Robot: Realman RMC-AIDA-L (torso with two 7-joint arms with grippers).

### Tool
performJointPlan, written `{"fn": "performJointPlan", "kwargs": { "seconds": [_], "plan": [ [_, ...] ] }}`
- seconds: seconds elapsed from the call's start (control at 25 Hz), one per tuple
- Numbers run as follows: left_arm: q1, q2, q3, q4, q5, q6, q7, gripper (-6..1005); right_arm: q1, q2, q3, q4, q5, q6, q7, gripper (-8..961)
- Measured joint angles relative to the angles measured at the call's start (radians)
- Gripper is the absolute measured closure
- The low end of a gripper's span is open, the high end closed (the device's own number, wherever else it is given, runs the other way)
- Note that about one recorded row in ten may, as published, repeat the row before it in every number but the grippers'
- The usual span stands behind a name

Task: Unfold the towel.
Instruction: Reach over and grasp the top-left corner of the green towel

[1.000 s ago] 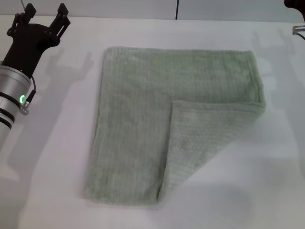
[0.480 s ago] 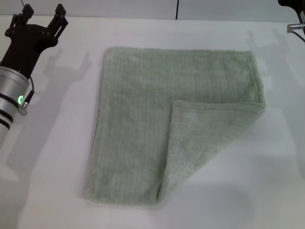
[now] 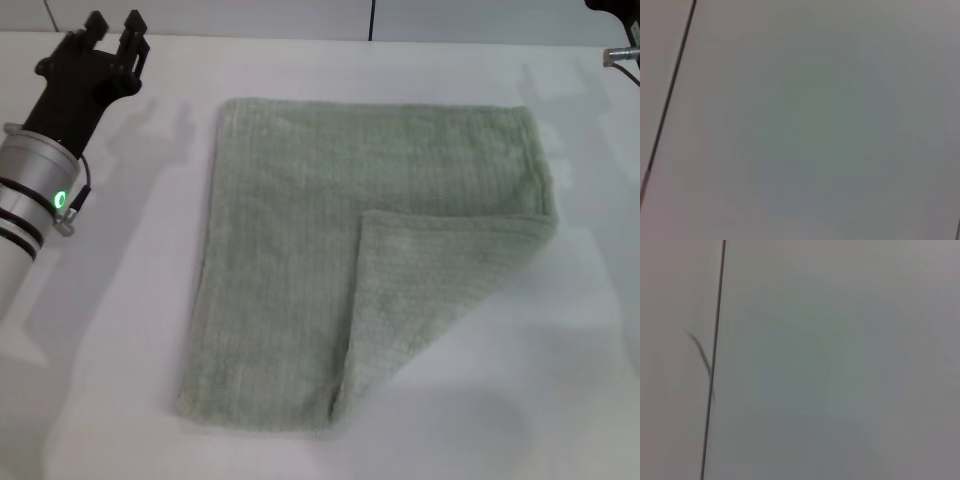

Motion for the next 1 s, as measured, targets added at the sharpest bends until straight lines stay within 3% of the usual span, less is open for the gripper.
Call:
{"fn": "performJointPlan", "kwargs": {
  "seconds": [0.16,0.4,0.68,1.0],
  "plan": [
    [-0.012,0.001,0.017,0.007,0.001,-0.043,-0.029,551,-0.003,0.0,0.0,-0.003,-0.003,-0.002,0.0,222],
    [-0.007,0.005,0.102,0.08,0.001,-0.104,-0.071,739,-0.003,0.001,-0.001,-0.006,-0.005,-0.002,0.0,222],
    [-0.01,0.008,0.14,0.182,0.004,-0.336,-0.087,999,-0.003,0.001,-0.034,-0.011,-0.006,-0.002,-0.009,222],
    [-0.035,0.01,0.141,0.275,0.052,-0.565,-0.087,1001,0.001,0.0,-0.051,-0.013,-0.007,0.006,-0.01,221]
  ]
}}
